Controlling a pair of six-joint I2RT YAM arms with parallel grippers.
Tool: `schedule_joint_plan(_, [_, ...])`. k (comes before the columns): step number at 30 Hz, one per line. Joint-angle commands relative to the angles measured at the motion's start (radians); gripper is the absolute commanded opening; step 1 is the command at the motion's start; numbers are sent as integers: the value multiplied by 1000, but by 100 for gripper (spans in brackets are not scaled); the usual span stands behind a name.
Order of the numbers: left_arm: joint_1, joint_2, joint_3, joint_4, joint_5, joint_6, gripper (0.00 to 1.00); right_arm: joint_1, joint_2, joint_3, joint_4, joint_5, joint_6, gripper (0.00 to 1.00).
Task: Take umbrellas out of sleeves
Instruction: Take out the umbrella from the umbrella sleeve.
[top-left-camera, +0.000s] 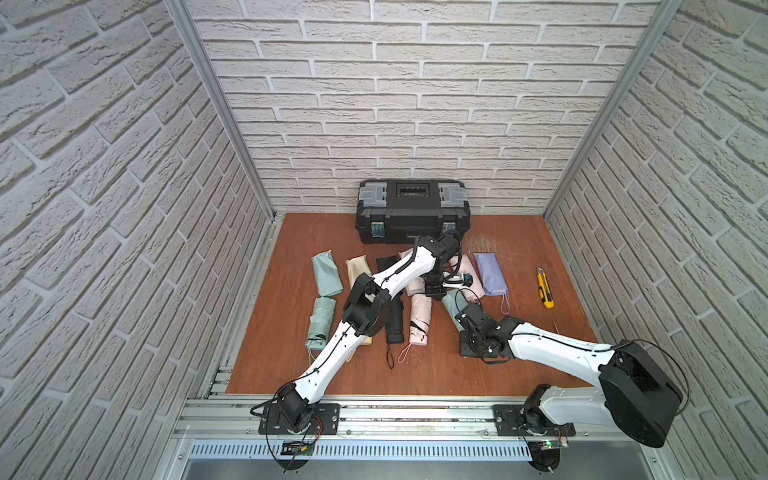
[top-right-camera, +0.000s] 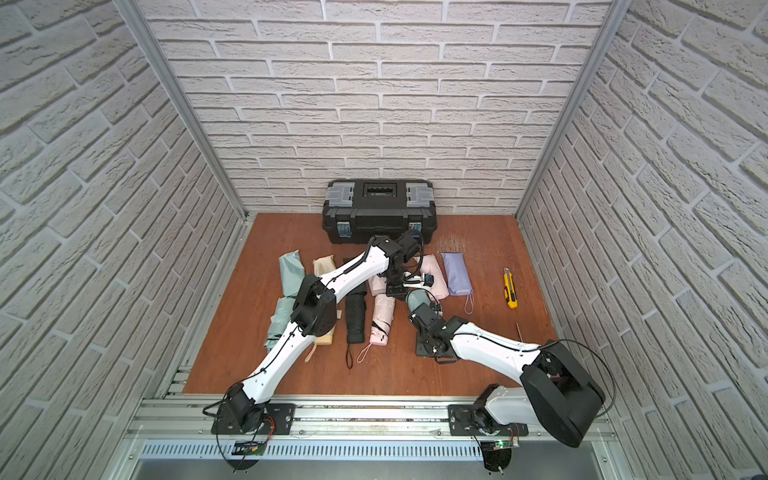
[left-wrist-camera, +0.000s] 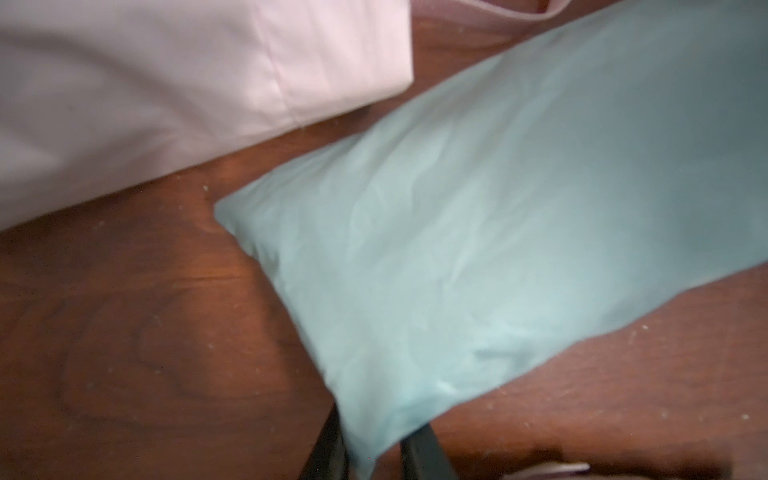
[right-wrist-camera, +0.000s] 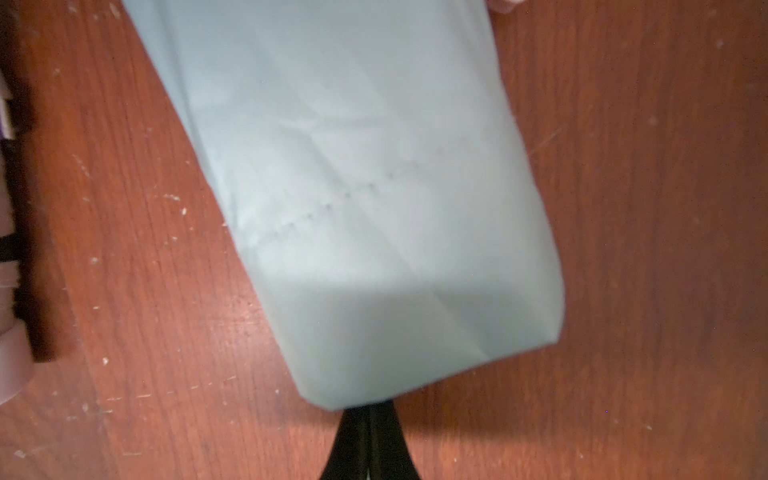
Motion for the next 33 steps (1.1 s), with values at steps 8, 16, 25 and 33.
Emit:
schedule_joint_plan(8, [-6,-11,10,-15,-12,42,0,-3,-16,-13,16,0,-7,4])
schedule_joint_plan(16, [-5,-31,-7,-4,-54,39,0,-3,-17,-5,2,-1,-7,3])
schedule_joint_plan(25, [2,-38,-1,30,-131,-14,0,0,-39,-10,-29,-10,2,3])
schedule_joint_plan(33, [7,-28,23,46,-197,-55,0,4,-64,-21,-44,-12,15,3])
